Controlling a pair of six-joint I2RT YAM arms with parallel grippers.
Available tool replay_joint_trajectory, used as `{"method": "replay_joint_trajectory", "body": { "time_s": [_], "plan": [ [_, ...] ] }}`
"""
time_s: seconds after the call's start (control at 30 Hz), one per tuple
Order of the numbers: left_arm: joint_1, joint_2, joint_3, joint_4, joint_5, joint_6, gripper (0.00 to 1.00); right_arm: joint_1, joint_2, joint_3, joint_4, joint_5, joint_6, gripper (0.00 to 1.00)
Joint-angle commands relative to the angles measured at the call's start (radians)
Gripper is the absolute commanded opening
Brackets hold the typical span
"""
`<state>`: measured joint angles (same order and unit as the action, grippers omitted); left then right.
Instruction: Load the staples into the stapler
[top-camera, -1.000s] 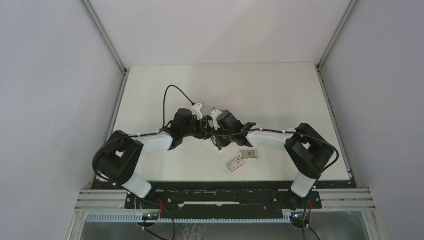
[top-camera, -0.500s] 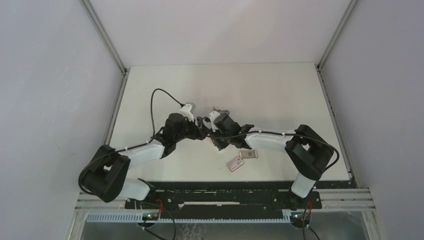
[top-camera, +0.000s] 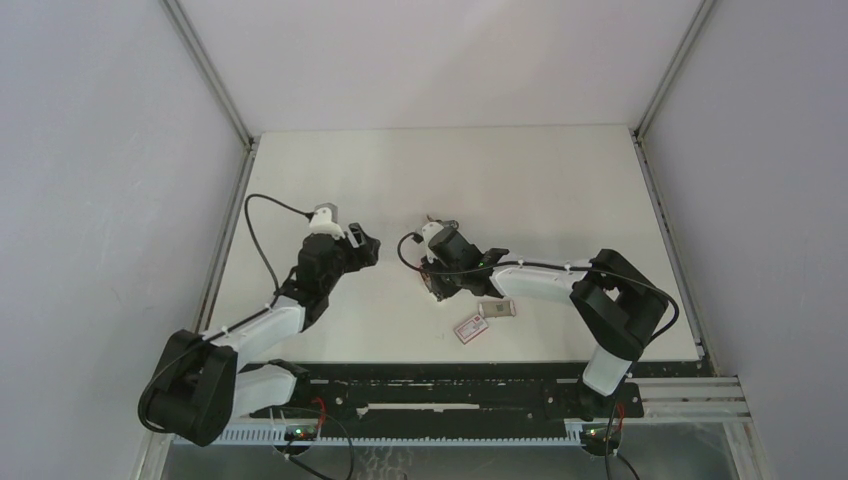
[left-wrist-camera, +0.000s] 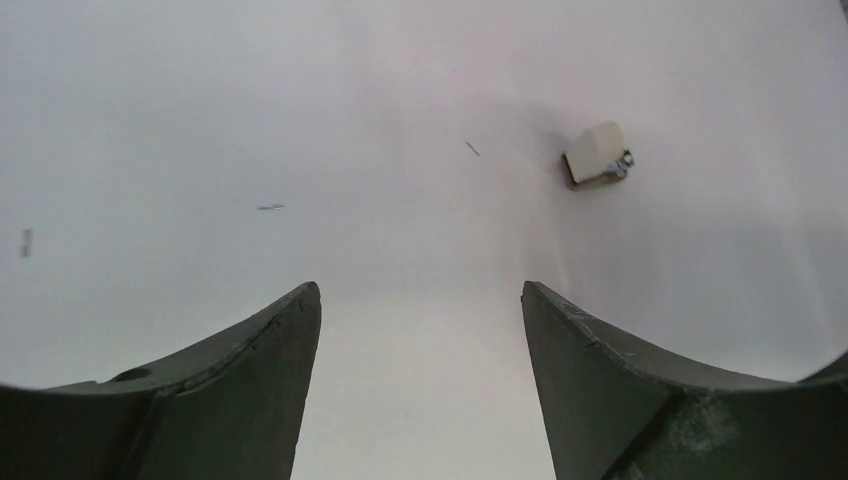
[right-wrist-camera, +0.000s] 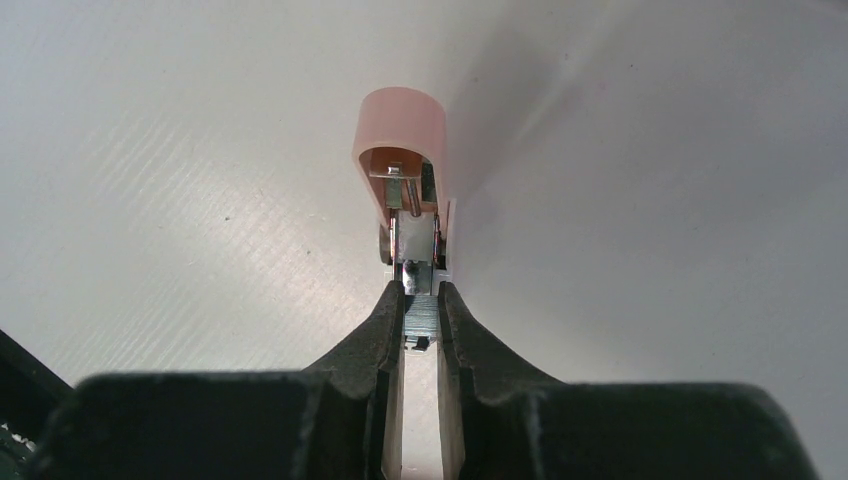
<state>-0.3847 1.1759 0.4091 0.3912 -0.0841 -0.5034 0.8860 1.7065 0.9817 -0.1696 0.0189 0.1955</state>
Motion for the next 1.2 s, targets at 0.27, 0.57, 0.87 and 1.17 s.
{"method": "replay_joint_trajectory", "body": {
  "time_s": [0.27,0.57,0.87,1.17],
  "plan": [
    [0.015,-0.068,-0.03,-0.007,-0.114,-0.032,0.78,0.008,-0.046,0.04,0.026,0.014,0.018,0.05],
    [0.015,-0.063,-0.026,-0.008,-0.111,-0.032,0.78,0.012,-0.038,0.048,0.031,0.006,0.02,0.05],
    [0.015,-0.055,-0.021,-0.008,-0.106,-0.032,0.79,0.013,-0.022,0.055,0.026,0.004,0.027,0.05],
    [0.016,-0.054,-0.02,-0.009,-0.103,-0.03,0.79,0.012,0.0,0.069,0.014,0.003,0.031,0.05]
  ]
}}
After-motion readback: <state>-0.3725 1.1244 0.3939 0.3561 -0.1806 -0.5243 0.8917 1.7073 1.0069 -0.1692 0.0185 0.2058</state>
